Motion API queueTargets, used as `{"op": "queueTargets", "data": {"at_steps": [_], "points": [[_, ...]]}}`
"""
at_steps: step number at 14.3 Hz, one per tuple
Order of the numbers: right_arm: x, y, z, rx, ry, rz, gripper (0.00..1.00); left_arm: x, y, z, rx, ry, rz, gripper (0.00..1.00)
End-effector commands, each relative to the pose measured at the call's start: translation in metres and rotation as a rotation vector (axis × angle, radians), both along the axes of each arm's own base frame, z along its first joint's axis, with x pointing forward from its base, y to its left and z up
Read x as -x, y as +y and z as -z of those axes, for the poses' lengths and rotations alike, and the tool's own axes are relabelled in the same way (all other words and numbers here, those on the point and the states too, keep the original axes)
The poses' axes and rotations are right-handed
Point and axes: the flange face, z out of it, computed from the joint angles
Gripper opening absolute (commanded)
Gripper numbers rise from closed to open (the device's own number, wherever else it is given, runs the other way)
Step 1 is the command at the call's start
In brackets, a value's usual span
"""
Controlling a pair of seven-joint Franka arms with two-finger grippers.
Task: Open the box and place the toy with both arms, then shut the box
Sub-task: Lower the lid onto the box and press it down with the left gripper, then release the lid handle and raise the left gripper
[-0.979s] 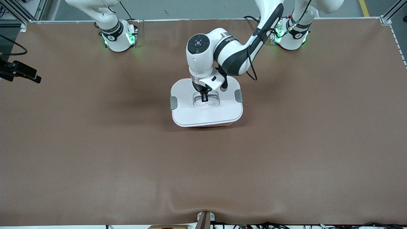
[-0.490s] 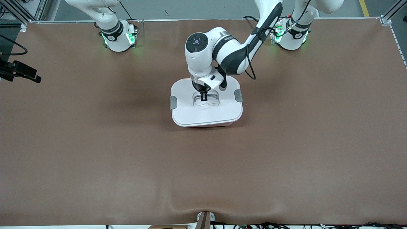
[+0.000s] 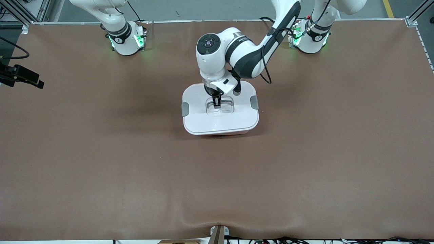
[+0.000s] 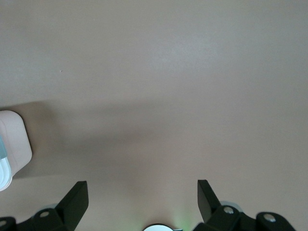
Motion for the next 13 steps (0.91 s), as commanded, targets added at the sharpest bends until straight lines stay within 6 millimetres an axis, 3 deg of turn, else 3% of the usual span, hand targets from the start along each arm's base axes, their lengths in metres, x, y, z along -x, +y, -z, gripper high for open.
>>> {"op": "queueTargets", "data": {"at_steps": [1,6,13], "points": [[0.0,0.002,-0.005,0.014,0.0,0.006,1.0,0.0,0.009,-0.033,-0.012,-0.01,0.031,1.0],[-0.001,0.002,-0.004,0.014,0.002,0.006,1.0,-0.016,0.03,-0.068,-0.005,-0.023,0.056,1.0],[-0.001,0.005,-0.004,0.014,0.002,0.002,1.0,-0.059,0.091,-0.112,-0.045,0.012,0.236,1.0]]}}
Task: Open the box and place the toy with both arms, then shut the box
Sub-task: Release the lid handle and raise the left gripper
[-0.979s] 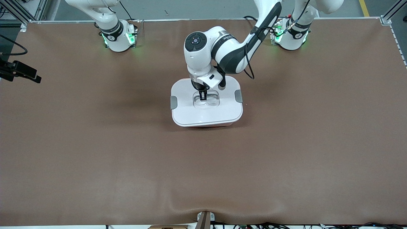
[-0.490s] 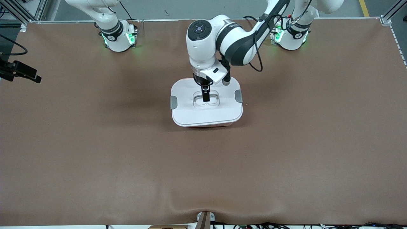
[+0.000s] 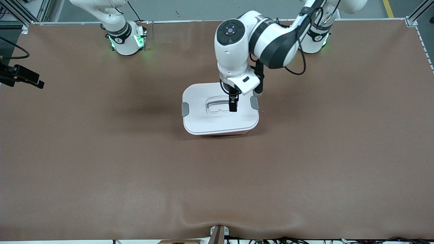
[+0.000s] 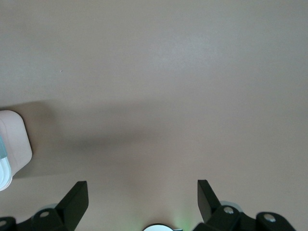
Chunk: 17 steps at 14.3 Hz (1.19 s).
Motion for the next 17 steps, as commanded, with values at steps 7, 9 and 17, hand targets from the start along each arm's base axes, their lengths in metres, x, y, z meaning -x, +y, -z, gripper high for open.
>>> {"op": "queueTargets", "data": {"at_steps": [7,9,17], "points": [[-0.001,0.006,-0.004,0.014,0.002,0.0,1.0,-0.038,0.052,-0.045,0.007,-0.036,0.166,1.0],[-0.001,0.006,-0.004,0.014,0.002,0.0,1.0,-0.049,0.076,-0.056,0.0,-0.029,0.228,1.0],[-0.001,0.006,-0.004,0.014,0.002,0.0,1.0,-0.088,0.187,-0.096,-0.034,0.025,0.566,1.0]]}}
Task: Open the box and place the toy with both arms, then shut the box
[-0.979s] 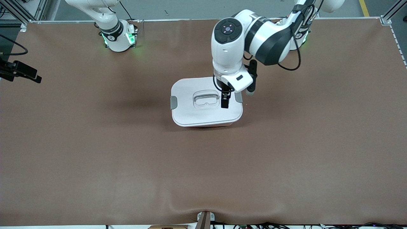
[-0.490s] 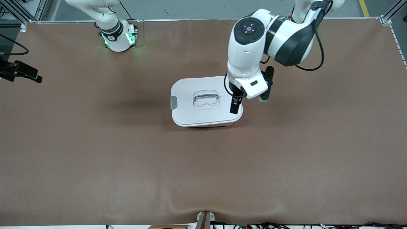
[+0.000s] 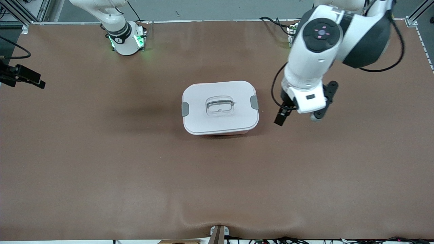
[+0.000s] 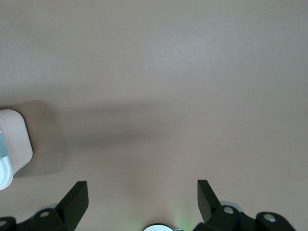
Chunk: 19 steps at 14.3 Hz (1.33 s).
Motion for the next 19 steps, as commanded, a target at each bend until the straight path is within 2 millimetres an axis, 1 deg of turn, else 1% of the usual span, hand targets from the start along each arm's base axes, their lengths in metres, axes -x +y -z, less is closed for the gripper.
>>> {"op": "queueTargets", "data": {"at_steps": [1,3,4,5,6,8,9,11,12,16,17,18,19], "points": [[-0.001,0.003,-0.004,0.014,0.001,0.005,1.0,-0.007,0.035,-0.014,-0.015,0.002,0.095,1.0],[-0.001,0.002,-0.004,0.014,0.001,0.007,1.0,-0.008,0.049,-0.028,-0.01,-0.011,0.161,1.0],[-0.001,0.002,-0.004,0.014,0.003,0.007,1.0,-0.011,0.059,-0.032,-0.01,-0.015,0.176,1.0],[-0.001,0.003,-0.004,0.014,0.001,0.005,1.0,-0.014,0.074,-0.039,-0.009,-0.023,0.179,1.0],[-0.001,0.003,-0.004,0.014,0.001,0.005,1.0,-0.015,0.088,-0.048,-0.007,-0.036,0.193,1.0],[-0.001,0.003,-0.004,0.014,0.003,0.003,1.0,-0.015,0.109,-0.061,-0.006,-0.047,0.271,1.0],[-0.001,0.001,-0.004,0.014,0.003,0.007,1.0,-0.015,0.115,-0.066,-0.009,-0.05,0.317,1.0],[-0.001,0.002,-0.004,0.013,0.004,0.005,1.0,-0.014,0.135,-0.078,-0.01,-0.061,0.344,1.0],[-0.001,0.002,-0.004,0.017,0.002,0.005,1.0,-0.013,0.14,-0.077,-0.013,-0.046,0.35,1.0],[-0.001,0.001,-0.005,0.018,0.0,0.005,1.0,-0.015,0.174,-0.079,-0.022,-0.01,0.44,1.0],[-0.001,-0.003,-0.006,0.017,-0.003,0.008,1.0,-0.01,0.179,-0.086,-0.024,-0.007,0.459,1.0],[0.0,-0.003,-0.006,0.013,0.003,0.007,1.0,-0.008,0.183,-0.084,-0.025,0.016,0.475,1.0],[-0.001,0.003,-0.005,0.016,0.003,0.001,1.0,-0.006,0.187,-0.087,-0.027,0.022,0.506,1.0]]}}
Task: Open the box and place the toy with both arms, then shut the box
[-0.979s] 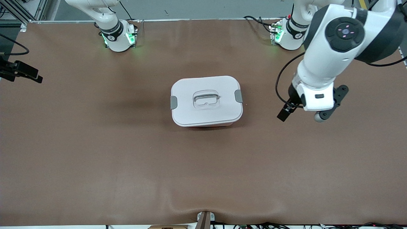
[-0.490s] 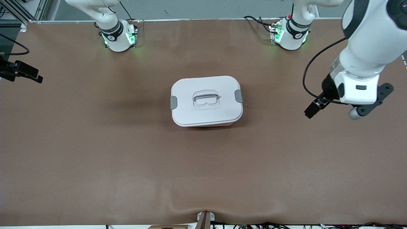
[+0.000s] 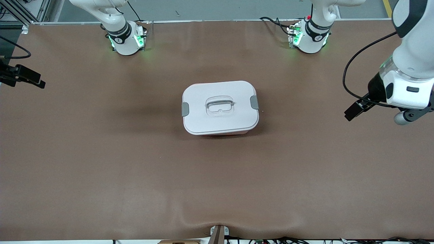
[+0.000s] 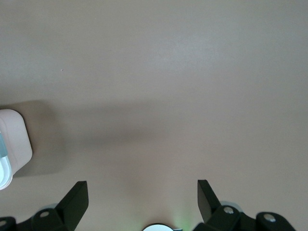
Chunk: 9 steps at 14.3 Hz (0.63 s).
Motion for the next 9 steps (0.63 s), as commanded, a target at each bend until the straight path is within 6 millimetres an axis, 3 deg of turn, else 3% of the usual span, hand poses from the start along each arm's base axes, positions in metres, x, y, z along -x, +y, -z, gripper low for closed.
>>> {"op": "queueTargets", "data": {"at_steps": [1,6,9], "points": [[-0.002,0.005,-0.007,0.019,-0.002,-0.002,1.0,0.015,0.009,-0.015,-0.009,0.02,0.076,1.0],[0.0,0.005,-0.003,0.013,0.012,-0.01,1.0,0.028,0.037,-0.029,-0.019,0.057,0.186,1.0],[-0.003,0.007,-0.004,0.014,0.009,-0.008,1.0,0.041,0.035,-0.047,0.005,0.029,0.218,1.0]]}}
